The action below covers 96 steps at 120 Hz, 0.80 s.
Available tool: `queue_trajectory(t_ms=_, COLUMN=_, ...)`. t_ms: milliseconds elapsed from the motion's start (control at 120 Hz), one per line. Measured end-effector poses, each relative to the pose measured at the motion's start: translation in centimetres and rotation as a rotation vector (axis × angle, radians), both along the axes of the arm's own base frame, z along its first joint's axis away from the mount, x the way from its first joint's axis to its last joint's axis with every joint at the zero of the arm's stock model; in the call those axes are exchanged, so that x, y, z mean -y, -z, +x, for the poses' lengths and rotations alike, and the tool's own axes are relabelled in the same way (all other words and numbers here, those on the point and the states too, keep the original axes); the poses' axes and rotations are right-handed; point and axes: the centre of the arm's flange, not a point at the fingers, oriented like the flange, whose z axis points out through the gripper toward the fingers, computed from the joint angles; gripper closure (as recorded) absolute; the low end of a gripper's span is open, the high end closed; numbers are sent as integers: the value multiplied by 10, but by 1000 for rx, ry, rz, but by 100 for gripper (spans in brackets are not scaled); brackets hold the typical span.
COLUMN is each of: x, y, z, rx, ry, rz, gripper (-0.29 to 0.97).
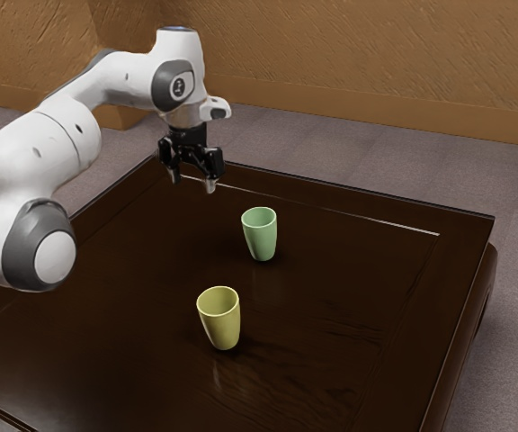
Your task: Place the left cup onto the right cup
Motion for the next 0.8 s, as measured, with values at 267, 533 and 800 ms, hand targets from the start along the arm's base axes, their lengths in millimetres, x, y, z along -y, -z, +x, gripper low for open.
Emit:
queue_trajectory(t_ms=267, x=4, y=39, z=2, rx=-30, ry=-16, rz=-6, gripper=0)
queue_trajectory(t_ms=533, x=38, y=34, z=8, rx=3, ry=-20, rz=-49, gripper=0)
queue_trajectory(t_ms=800, x=74, y=46, z=15, rx=17, ry=-33, rz=-59, gripper=0)
